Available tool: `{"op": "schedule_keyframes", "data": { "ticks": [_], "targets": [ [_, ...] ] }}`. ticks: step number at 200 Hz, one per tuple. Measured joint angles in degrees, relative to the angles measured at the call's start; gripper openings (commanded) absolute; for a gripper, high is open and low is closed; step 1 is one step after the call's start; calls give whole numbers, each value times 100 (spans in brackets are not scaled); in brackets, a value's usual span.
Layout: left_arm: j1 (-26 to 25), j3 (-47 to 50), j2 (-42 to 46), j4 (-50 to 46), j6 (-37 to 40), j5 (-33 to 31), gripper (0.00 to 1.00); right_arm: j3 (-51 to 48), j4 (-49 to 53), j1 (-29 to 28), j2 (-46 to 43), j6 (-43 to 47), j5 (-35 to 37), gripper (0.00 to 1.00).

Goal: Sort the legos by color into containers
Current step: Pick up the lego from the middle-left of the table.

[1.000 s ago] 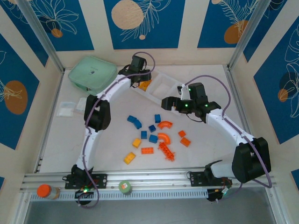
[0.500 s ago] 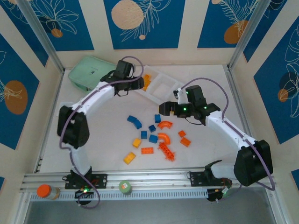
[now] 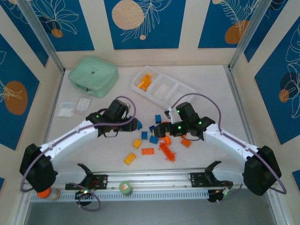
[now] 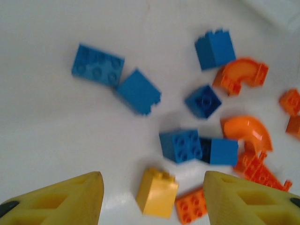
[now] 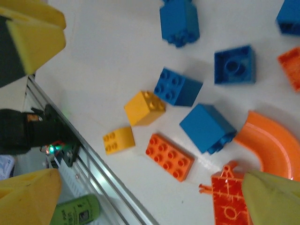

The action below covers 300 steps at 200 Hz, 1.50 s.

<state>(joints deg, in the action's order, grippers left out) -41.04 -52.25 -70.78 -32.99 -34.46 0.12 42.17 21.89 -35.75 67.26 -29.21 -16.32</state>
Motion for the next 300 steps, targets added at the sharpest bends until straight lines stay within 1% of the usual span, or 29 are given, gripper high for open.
{"op": "schedule_keyframes", "data": {
  "ticks": [21,45,80,102,138,191,213,241,259,284,300],
  "targets": [
    [-374,385,251,-323,-299,-166,61,-190,-35,-352,-46,-90,140,99],
    [-774,684,343,-688,-649,-299,64,-420,-155,-640,-129,-247,269,99],
    [-1311,1008,380,-599,-964,-389,67,-686,-317,-809,-168,-446,483,99],
    [-1412,1080,223,-326,-962,-533,69,-697,-367,-809,-170,-492,619,99],
    [-1421,1082,-330,328,-807,-754,70,-697,-391,-807,-186,-494,763,99],
    [-1423,1051,-1106,994,-579,-813,69,-702,-409,-713,-223,-494,844,99],
    [-1423,1032,-1401,1161,-551,-813,65,-704,-431,-688,-223,-494,844,99],
    [-1423,1029,-1519,1213,-549,-890,52,-706,-431,-682,-223,-494,844,99],
    [-1423,1029,-1530,1176,-520,-979,47,-704,-431,-658,-223,-494,841,99],
    [-1423,1029,-1530,1134,-509,-1069,37,-706,-433,-623,-223,-494,841,99],
    [-1423,1029,-1528,1156,-527,-1075,33,-706,-435,-612,-223,-492,839,99]
  ]
}}
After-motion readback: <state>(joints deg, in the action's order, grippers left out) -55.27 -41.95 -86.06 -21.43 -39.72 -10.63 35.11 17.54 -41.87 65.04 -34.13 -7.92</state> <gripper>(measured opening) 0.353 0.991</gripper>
